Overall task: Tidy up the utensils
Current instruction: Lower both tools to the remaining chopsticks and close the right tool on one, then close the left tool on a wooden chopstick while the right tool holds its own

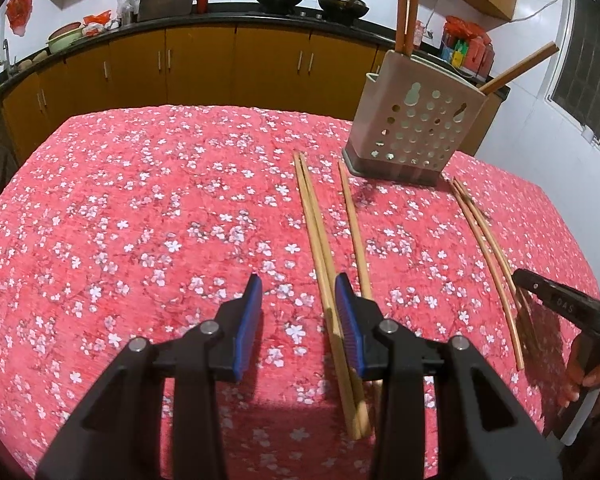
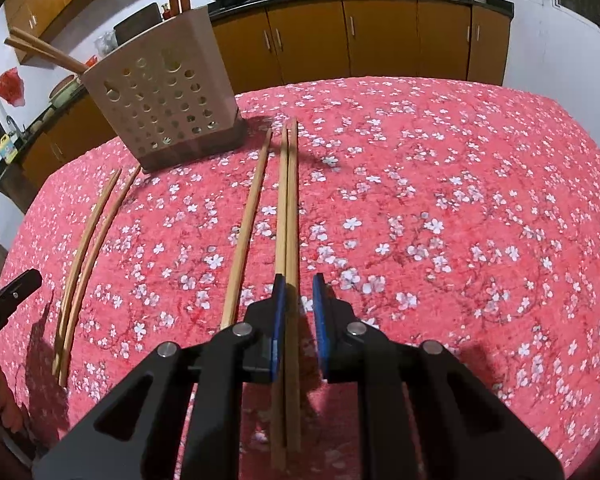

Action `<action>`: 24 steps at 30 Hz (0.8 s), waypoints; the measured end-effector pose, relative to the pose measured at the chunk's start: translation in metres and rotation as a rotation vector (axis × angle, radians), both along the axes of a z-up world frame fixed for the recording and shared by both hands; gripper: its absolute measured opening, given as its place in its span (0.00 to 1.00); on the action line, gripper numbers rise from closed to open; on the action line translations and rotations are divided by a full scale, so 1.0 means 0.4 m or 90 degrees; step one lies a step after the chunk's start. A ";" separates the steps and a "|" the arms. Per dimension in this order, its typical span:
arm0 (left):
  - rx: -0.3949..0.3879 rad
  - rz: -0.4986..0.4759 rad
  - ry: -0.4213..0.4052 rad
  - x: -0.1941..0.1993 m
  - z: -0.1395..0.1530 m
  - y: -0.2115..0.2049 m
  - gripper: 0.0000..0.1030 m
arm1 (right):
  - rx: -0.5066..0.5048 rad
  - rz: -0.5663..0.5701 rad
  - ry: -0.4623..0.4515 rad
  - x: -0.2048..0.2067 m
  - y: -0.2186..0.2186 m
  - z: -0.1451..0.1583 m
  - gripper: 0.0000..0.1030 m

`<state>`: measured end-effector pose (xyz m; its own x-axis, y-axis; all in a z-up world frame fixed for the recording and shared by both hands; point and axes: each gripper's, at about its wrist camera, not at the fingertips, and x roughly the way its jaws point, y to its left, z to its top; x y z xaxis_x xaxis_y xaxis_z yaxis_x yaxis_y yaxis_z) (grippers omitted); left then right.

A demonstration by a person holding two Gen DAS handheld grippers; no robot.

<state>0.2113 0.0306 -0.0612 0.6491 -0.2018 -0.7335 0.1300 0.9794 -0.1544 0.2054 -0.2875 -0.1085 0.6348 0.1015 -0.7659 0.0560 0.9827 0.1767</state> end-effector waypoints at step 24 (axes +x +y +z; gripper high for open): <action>-0.022 -0.023 0.019 0.007 -0.025 -0.005 0.37 | -0.008 -0.055 0.001 -0.005 -0.062 -0.008 0.07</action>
